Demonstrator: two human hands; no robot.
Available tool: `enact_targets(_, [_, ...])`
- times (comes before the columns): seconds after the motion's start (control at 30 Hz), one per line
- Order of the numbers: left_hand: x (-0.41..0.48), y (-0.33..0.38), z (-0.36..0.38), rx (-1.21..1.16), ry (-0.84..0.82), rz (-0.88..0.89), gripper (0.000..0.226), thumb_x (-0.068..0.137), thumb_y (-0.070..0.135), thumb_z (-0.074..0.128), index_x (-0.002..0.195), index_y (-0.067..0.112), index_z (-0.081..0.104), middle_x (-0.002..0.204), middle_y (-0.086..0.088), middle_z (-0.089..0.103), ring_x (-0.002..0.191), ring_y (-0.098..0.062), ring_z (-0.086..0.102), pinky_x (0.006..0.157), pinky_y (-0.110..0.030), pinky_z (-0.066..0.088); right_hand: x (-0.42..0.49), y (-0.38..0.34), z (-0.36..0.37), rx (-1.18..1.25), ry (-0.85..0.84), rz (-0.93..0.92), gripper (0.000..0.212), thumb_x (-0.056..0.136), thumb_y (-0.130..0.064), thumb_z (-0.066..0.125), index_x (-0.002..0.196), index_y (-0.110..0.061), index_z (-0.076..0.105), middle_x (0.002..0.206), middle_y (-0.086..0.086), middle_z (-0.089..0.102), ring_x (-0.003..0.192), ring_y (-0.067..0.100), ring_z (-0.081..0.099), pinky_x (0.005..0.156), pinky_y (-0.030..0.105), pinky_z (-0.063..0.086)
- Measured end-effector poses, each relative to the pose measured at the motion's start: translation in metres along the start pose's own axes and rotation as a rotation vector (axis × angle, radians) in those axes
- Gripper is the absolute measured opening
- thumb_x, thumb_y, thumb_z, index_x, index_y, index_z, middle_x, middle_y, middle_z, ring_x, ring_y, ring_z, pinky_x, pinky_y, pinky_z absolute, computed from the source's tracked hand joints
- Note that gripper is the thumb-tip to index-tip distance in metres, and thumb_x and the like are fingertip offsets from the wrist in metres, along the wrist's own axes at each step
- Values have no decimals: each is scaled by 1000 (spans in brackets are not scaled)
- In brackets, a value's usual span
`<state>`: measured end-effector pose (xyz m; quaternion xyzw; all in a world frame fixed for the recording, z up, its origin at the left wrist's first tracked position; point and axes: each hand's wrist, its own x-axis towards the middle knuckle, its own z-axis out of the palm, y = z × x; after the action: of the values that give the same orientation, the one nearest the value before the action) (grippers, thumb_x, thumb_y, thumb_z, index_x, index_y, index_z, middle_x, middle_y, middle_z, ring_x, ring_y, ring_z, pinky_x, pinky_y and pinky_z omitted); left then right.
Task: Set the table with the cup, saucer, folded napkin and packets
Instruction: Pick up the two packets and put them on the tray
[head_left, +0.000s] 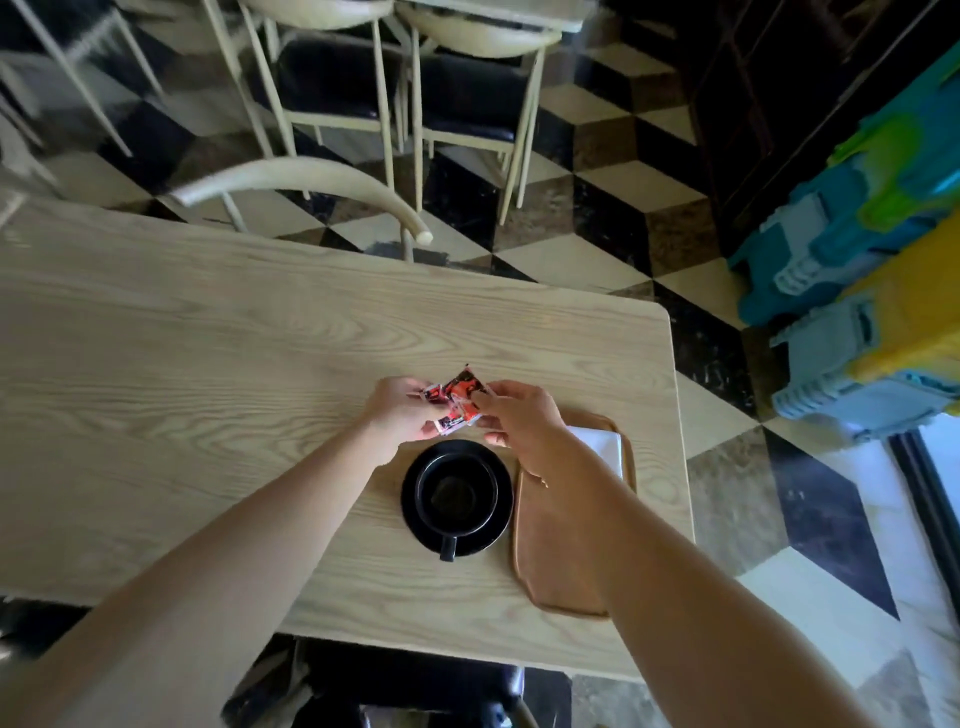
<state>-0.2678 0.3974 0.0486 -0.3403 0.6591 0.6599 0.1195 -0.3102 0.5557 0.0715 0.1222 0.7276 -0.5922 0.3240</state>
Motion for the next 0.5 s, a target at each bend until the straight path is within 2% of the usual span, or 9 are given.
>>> enact_targets(0.07, [-34, 13, 7, -110, -90, -33, 28, 79, -12, 67, 103, 0, 64, 93, -19, 68, 80, -28, 68, 66, -30, 61, -25, -3, -4, 78, -42, 16, 5, 87, -11, 69, 84, -13, 68, 72, 7, 67, 55, 13, 60, 55, 26, 49])
enact_targets(0.13, [-63, 18, 13, -171, -167, -34, 23, 82, -14, 59, 101, -2, 64, 91, -19, 69, 87, -31, 67, 83, -37, 57, -46, -1, -9, 39, 18, -28, 3, 84, -15, 73, 84, -16, 71, 73, 6, 69, 54, 12, 61, 57, 29, 51])
enact_targets(0.17, [-76, 19, 16, -218, -201, -36, 22, 82, -15, 57, 99, -2, 64, 90, -19, 69, 89, -31, 66, 86, -38, 56, -55, 1, -12, 3, 52, -54, 5, 81, -18, 76, 80, -20, 71, 74, 5, 70, 57, 12, 61, 59, 30, 52])
enact_targets(0.23, [-97, 15, 23, -300, -249, -49, 24, 79, -13, 53, 95, 1, 65, 90, -18, 70, 92, -30, 67, 82, -34, 54, -76, 6, -21, -34, 61, -109, 11, 78, -18, 78, 76, -24, 69, 73, -1, 69, 61, 11, 62, 59, 28, 53])
enact_targets(0.37, [-129, -5, 46, -358, -295, -76, 20, 75, 4, 56, 94, 3, 61, 94, -15, 68, 95, -26, 63, 80, -31, 51, -108, 28, -43, 18, 20, -172, 28, 74, -14, 83, 96, -17, 65, 82, 1, 69, 59, 11, 64, 51, 23, 51])
enact_targets(0.43, [-141, -18, 60, -411, -319, -110, 20, 72, 7, 59, 91, 2, 61, 97, -15, 67, 95, -26, 63, 84, -32, 50, -119, 40, -56, -27, 33, -175, 39, 72, -14, 85, 105, -15, 66, 86, 3, 70, 65, 15, 65, 53, 25, 53])
enact_targets(0.5, [-150, -30, 73, -442, -352, -111, 14, 80, 1, 58, 92, 2, 65, 96, -17, 71, 93, -28, 66, 87, -35, 49, -128, 53, -69, -73, 40, -153, 35, 72, -13, 84, 103, -13, 70, 83, 1, 71, 67, 16, 66, 61, 31, 60])
